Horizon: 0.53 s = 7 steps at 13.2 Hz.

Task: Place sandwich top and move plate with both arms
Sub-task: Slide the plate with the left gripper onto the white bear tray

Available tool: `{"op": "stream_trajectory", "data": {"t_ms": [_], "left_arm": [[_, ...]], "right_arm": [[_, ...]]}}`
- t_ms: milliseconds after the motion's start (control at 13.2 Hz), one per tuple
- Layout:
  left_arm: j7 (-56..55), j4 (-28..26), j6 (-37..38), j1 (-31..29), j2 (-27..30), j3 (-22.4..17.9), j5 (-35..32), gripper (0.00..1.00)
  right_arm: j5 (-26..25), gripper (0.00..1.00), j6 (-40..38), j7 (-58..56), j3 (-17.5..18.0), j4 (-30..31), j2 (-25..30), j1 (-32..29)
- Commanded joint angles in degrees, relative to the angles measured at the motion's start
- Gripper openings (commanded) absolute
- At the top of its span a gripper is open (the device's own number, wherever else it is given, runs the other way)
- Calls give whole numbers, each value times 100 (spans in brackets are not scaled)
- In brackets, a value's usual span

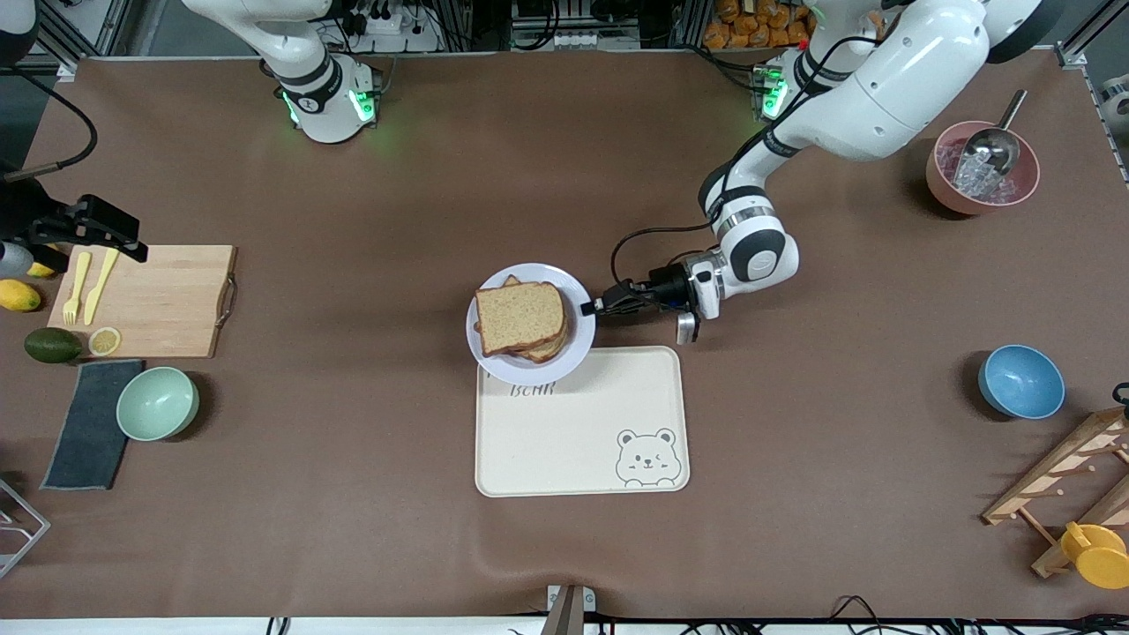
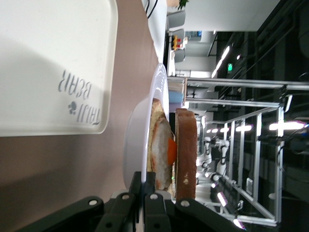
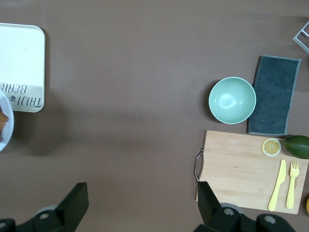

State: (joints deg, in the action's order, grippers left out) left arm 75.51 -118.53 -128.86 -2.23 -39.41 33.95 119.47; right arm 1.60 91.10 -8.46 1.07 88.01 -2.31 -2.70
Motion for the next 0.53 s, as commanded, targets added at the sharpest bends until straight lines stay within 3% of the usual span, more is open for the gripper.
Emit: {"op": "stream_trajectory", "data": {"t_ms": [0, 454], "left_arm": [[8, -162, 115, -374, 197, 243, 278, 0], [-528, 198, -96, -708, 417, 173, 86, 0]], "right_arm": [[-134, 100, 22, 168, -19, 182, 170, 85], [-134, 100, 66, 397, -2, 199, 99, 155]]}}
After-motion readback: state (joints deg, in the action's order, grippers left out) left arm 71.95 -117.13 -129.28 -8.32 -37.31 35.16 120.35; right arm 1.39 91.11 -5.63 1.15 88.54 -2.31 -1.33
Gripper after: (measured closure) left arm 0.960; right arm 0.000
